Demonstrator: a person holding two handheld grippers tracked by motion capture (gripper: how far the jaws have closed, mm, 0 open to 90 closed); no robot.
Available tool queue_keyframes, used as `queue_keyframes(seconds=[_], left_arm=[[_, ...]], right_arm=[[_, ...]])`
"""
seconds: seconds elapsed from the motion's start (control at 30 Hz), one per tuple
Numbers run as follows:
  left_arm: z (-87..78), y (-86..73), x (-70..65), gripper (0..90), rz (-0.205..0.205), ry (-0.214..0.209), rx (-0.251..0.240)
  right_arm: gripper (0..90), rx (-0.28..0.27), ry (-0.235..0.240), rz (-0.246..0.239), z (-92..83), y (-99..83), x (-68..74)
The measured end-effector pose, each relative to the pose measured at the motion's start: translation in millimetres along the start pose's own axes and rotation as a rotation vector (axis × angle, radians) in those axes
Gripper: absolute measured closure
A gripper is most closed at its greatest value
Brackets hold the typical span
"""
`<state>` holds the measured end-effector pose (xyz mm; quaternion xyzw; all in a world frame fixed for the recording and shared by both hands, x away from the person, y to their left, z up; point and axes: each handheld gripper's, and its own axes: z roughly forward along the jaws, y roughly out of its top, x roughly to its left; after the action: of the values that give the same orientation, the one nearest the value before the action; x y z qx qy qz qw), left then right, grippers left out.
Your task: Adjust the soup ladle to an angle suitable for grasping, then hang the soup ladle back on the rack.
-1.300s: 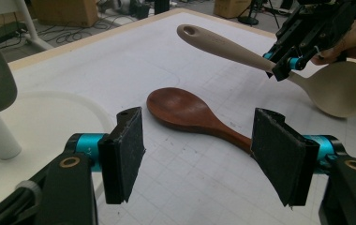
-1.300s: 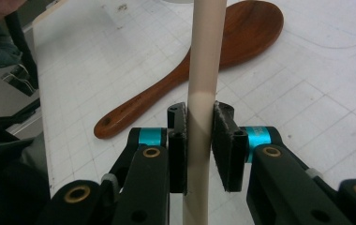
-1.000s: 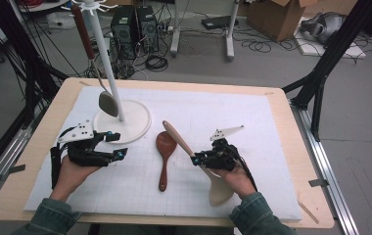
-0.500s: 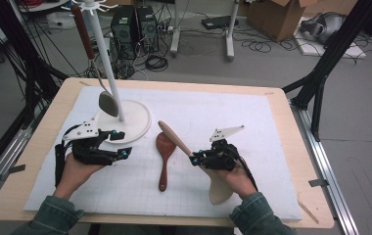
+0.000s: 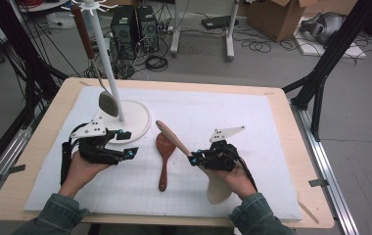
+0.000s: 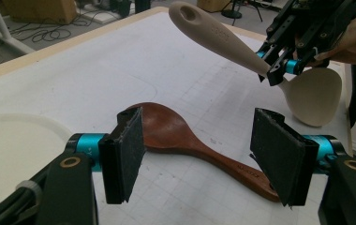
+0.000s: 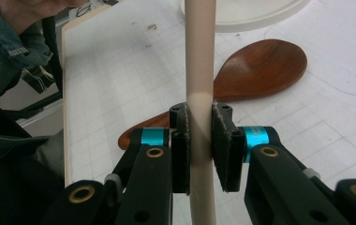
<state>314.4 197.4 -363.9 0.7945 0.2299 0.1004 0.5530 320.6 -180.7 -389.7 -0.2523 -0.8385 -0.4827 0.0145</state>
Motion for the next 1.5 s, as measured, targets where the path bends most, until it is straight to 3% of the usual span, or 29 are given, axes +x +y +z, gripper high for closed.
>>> queue_keyframes(seconds=[0.53,0.87,1.3,1.5], left_arm=[[18.7,10.2,-6.0,35.3,0.002,-0.050,0.014],[37.5,19.2,-13.1,36.5,-0.005,-0.105,0.015],[53.5,25.8,-17.5,44.4,-0.035,-0.186,-0.012],[54.5,32.0,-18.4,52.0,-0.043,-0.198,-0.026]], right_arm=[[79.1,-0.016,0.033,-0.031,11.0,7.8,8.4],[79.1,-0.044,0.051,-0.051,13.6,12.0,13.0],[79.2,-0.063,0.091,-0.090,21.2,18.3,21.9],[79.2,-0.074,0.096,-0.112,22.5,20.5,25.5]])
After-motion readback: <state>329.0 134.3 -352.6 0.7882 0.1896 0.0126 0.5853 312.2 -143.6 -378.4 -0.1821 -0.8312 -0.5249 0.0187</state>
